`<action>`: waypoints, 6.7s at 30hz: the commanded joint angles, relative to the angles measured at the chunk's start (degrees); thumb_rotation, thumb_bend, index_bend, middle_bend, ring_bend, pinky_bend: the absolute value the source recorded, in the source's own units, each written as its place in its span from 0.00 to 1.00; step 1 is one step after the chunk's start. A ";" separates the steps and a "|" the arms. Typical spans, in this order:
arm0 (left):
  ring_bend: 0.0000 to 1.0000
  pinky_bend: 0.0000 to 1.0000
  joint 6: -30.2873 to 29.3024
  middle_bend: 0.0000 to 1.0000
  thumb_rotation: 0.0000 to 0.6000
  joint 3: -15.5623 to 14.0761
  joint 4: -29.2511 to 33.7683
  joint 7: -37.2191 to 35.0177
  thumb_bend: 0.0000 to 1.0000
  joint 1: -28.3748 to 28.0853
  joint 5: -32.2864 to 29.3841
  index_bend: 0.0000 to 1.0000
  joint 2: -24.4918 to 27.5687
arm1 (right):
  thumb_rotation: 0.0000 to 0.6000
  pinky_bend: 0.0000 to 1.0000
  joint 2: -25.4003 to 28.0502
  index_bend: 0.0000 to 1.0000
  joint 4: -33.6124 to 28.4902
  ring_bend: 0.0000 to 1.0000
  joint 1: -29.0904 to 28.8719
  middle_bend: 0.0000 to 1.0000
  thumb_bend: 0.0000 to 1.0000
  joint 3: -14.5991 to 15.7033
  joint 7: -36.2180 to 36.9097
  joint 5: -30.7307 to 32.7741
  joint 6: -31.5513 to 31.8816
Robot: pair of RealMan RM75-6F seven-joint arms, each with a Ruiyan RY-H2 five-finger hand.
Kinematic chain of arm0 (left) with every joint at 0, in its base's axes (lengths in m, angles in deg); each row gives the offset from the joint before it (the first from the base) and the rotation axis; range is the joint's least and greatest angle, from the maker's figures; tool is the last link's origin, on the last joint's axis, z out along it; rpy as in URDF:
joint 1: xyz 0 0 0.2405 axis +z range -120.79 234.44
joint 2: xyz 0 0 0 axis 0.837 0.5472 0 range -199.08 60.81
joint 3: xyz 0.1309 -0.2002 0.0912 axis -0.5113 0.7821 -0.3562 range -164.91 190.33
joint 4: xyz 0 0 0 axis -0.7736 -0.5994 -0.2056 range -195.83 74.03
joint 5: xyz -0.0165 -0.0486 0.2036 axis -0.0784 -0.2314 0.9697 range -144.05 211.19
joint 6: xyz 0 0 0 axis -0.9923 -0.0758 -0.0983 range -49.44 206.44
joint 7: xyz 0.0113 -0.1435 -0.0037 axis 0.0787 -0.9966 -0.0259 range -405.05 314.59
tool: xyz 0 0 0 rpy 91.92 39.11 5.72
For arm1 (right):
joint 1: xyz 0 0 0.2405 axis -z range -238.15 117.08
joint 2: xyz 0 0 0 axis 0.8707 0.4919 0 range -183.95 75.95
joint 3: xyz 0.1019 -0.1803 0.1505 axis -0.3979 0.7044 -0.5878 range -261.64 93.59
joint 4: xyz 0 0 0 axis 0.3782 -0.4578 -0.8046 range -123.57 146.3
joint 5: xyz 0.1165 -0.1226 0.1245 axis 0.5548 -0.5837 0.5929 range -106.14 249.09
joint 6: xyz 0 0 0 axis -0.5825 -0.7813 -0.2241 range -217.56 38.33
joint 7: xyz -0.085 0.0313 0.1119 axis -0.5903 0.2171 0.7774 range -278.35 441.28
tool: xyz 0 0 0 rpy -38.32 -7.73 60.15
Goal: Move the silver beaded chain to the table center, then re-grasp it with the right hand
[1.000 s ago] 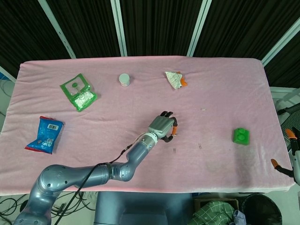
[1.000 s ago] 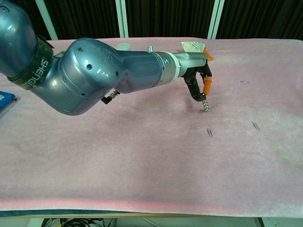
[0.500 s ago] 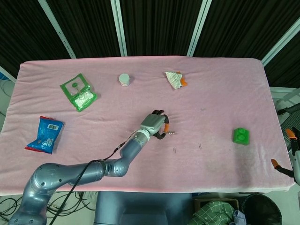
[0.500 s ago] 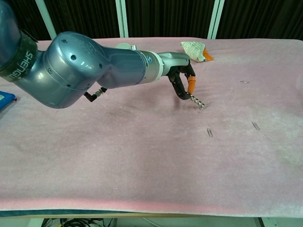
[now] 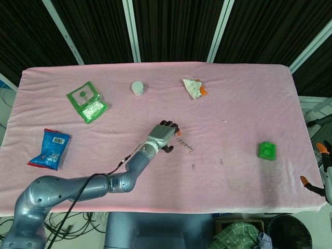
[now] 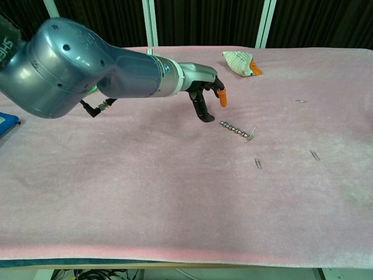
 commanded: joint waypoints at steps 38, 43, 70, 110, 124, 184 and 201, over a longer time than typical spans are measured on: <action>0.00 0.00 -53.91 0.08 1.00 -26.33 33.37 -21.16 0.30 47.42 53.67 0.24 40.19 | 1.00 0.22 -1.79 0.00 0.32 0.08 -0.98 0.00 0.12 0.37 -6.47 1.69 -1.91; 0.00 0.00 -58.50 0.08 1.00 -26.60 30.16 -26.46 0.30 54.24 56.41 0.24 39.36 | 1.00 0.22 -1.83 0.00 0.11 0.08 -1.00 0.00 0.12 0.48 -6.86 1.75 -2.04; 0.00 0.00 -58.85 0.09 1.00 -23.07 26.12 -37.95 0.30 67.13 58.48 0.23 40.75 | 1.00 0.21 12.88 0.00 -24.21 0.03 -9.06 0.00 0.12 -3.18 -3.93 6.82 -16.33; 0.00 0.00 -56.12 0.07 1.00 -16.07 23.80 -37.88 0.30 71.12 62.39 0.26 39.64 | 1.00 0.21 -33.33 0.30 0.51 0.03 -55.92 0.00 0.23 -17.08 -38.54 71.98 -14.63; 0.00 0.00 -55.43 0.07 1.00 -14.24 23.80 -37.59 0.30 72.07 62.45 0.27 39.30 | 1.00 0.21 -42.16 0.37 10.80 0.03 -59.32 0.00 0.23 -19.32 -40.15 72.50 -14.33; 0.00 0.00 -54.39 0.06 1.00 -11.25 24.19 -37.83 0.30 74.77 65.70 0.30 39.62 | 1.00 0.21 -63.78 0.52 40.38 0.03 -65.04 0.00 0.22 -27.65 -52.45 63.96 -13.79; 0.00 0.00 -54.21 0.06 1.00 -10.72 24.20 -38.33 0.30 75.23 65.93 0.30 39.82 | 1.00 0.21 -66.27 0.54 43.59 0.03 -65.14 0.00 0.30 -29.83 -53.77 61.60 -15.06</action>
